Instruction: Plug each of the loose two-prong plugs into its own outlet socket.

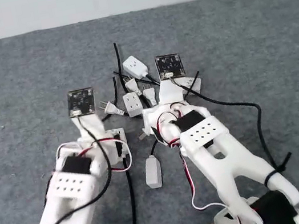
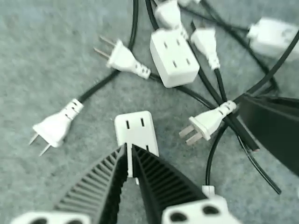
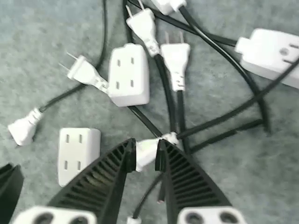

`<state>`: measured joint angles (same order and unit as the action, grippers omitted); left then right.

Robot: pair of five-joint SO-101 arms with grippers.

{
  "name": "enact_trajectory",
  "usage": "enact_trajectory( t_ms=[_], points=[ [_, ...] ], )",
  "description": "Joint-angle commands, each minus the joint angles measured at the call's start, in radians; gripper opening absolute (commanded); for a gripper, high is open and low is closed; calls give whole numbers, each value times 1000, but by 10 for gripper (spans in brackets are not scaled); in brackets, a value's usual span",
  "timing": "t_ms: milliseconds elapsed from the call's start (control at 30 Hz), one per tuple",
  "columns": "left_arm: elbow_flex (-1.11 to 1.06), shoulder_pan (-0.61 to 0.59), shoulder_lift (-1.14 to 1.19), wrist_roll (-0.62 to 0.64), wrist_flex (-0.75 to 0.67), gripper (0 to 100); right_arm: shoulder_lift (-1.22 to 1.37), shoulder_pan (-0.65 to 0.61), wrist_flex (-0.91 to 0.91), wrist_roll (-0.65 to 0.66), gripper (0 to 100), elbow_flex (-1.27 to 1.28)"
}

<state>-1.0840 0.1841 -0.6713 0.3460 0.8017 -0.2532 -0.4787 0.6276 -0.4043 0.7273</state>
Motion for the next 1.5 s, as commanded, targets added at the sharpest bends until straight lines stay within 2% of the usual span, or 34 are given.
enact_trajectory(
  t_ms=[0,133,233,533,667,800,1100,1200,1467],
  points=[
    [-18,-5,-87,-14,-20,43,73,-2,-8,-18,87,-81],
    [-48,-5,-118,-12,-20,177,196,-2,73,-84,87,-207],
    [-58,-3,-124,-12,-20,227,255,-1,97,-83,87,-273],
    [-59,-2,-118,-14,-20,224,305,10,160,-83,113,-304],
    [-59,2,-117,-14,-20,224,237,19,219,-83,125,-305],
    [-59,3,-117,-14,-20,224,193,31,196,-83,125,-258],
    [-87,5,-117,-18,-51,224,298,33,151,-87,125,-331],
    [-105,5,-118,-64,-81,224,346,33,166,-87,125,-367],
    [-108,6,-117,-68,-83,224,420,33,206,-89,128,-439]
  ],
)
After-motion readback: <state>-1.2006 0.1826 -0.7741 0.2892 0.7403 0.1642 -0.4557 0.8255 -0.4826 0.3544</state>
